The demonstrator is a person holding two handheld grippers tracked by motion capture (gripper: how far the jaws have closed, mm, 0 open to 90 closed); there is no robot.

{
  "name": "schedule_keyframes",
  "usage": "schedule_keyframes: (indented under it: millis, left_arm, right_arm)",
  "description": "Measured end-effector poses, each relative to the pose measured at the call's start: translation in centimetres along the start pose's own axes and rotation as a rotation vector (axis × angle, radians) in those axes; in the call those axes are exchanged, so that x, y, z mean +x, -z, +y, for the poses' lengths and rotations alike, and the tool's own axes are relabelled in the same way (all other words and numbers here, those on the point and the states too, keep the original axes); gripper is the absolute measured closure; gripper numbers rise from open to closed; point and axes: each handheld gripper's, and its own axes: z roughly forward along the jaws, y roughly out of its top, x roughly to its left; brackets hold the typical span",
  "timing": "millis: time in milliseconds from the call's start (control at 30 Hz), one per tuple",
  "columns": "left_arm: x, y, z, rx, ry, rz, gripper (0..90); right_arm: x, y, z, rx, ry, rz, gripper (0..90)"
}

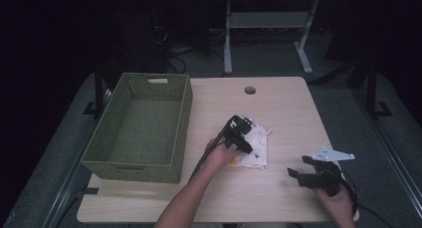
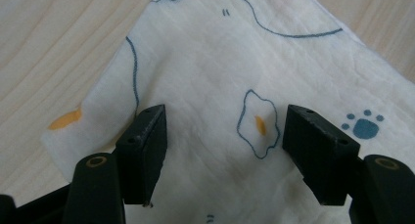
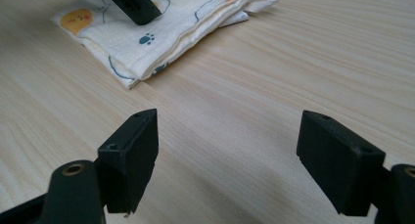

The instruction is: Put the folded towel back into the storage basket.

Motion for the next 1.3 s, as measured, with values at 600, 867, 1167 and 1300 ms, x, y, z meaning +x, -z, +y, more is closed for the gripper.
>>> schedule_keyframes:
  millis: [600,867,1167,1300]
  left_arm:
    - [0.6,0.3,-0.2,-0.007,-0.001,-0.011,58.6]
    - [0.7,0.7,-0.5,0.006,-0.023,-0.023,76.8]
    - [1.5,1.7,-1.2,0.018,-0.004,-0.052,80.9]
    - [1.9,2.8,-1.5,0.003,0.008,-0.068,81.0]
  right_arm:
    - [0.0,0.1,0.0,-0.007,0.003,-0.009,22.9]
    - [0.0,0.1,0.0,-0.007,0.003,-0.01,22.9]
    - [-0.1,0.3,-0.2,-0.009,-0.001,-0.013,23.0]
    - [0.0,0.2,-0.2,-0.005,0.001,-0.015,23.0]
